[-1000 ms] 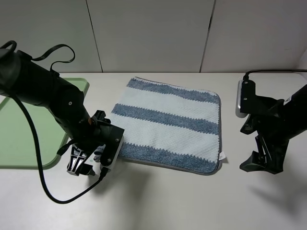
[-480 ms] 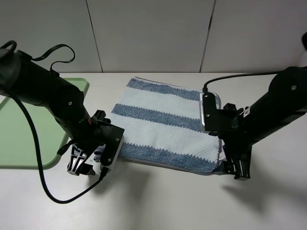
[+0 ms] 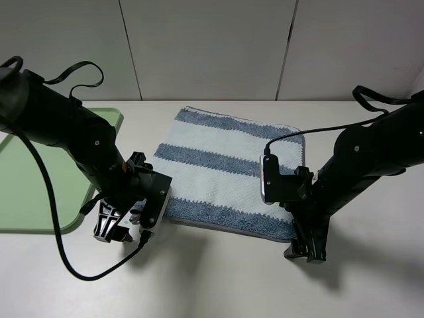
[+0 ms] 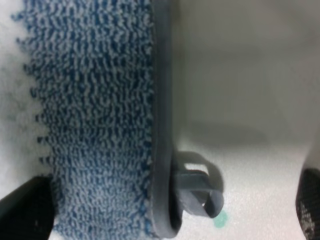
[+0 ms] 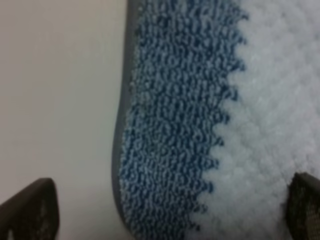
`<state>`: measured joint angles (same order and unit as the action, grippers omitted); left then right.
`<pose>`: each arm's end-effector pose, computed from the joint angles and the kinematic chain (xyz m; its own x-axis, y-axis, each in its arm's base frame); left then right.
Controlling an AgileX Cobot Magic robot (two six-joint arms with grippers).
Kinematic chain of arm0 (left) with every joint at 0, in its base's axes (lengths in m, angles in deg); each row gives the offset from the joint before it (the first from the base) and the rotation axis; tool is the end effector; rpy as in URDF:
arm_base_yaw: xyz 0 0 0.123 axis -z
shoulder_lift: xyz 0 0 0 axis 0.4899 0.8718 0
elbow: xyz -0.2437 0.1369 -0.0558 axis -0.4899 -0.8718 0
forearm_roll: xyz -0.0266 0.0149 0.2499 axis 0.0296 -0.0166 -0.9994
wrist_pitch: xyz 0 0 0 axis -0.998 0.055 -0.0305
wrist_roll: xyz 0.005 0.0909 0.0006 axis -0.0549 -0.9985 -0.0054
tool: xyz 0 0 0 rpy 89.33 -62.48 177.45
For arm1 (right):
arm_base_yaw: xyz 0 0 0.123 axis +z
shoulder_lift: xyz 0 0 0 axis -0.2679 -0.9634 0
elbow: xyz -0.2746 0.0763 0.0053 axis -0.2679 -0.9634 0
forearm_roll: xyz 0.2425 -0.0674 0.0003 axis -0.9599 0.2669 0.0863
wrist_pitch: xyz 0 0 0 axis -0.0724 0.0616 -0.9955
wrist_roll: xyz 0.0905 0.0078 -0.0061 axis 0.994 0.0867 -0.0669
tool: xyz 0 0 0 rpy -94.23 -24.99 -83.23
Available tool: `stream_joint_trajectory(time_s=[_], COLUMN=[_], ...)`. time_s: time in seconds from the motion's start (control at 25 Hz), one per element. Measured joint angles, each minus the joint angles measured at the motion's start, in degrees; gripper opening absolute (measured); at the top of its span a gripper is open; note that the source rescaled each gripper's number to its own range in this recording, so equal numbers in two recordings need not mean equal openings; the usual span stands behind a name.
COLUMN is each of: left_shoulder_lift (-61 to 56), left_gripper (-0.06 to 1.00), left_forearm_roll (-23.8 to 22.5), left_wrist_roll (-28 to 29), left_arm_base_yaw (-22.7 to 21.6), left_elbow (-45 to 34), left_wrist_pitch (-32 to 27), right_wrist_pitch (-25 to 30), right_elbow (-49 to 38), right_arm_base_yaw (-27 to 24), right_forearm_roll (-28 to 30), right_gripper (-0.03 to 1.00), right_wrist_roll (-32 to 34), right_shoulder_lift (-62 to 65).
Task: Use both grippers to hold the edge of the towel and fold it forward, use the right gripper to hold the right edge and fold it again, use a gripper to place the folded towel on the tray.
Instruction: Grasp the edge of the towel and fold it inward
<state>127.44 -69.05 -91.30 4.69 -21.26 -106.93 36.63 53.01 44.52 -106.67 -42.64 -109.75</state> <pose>0.2544 -0.1687 0.0933 0.2543 0.9651 -0.0620 0.9386 -0.2308 0.2565 0.2234 0.1331 0.0908 -0.1082 -0.9728 -0.2050 -0.9824 0.1362 -0.1279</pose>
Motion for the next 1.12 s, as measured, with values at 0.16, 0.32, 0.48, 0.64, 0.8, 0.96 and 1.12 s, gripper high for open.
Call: stream_joint_trajectory(time_s=[0.16,0.32,0.48,0.64,0.8,0.96,1.12], left_shoulder_lift=[0.00,0.00,0.00,0.11,0.23,0.40,0.66], left_gripper=[0.98,0.97,0.91,0.79,0.70,0.57,0.34], left_forearm_roll=[-0.05,-0.05,0.00,0.05,0.05,0.05,0.00], left_wrist_roll=[0.12,0.19,0.19,0.22,0.22,0.22,0.22], left_arm_base_yaw=[0.00,0.00,0.00,0.01,0.01,0.01,0.01], left_elbow=[0.00,0.00,0.00,0.00,0.00,0.00,0.00], left_wrist_pitch=[0.12,0.14,0.14,0.25,0.96,2.52,3.70], right_wrist_pitch=[0.53,0.54,0.54,0.97,0.61,0.20,-0.46], right_elbow=[0.44,0.46,0.46,0.46,0.46,0.46,0.46], right_arm_base_yaw=[0.00,0.00,0.00,0.00,0.00,0.00,0.00], right_forearm_roll=[-0.32,-1.56,-2.39,-3.70,-4.07,-4.27,-4.35], right_gripper=[1.00,1.00,0.96,0.80,0.74,0.70,0.54], right_wrist_roll=[0.04,1.01,1.30,1.37,1.61,1.76,1.76], right_shoulder_lift=[-1.32,-1.60,-1.64,-1.83,-1.89,-1.89,-1.89])
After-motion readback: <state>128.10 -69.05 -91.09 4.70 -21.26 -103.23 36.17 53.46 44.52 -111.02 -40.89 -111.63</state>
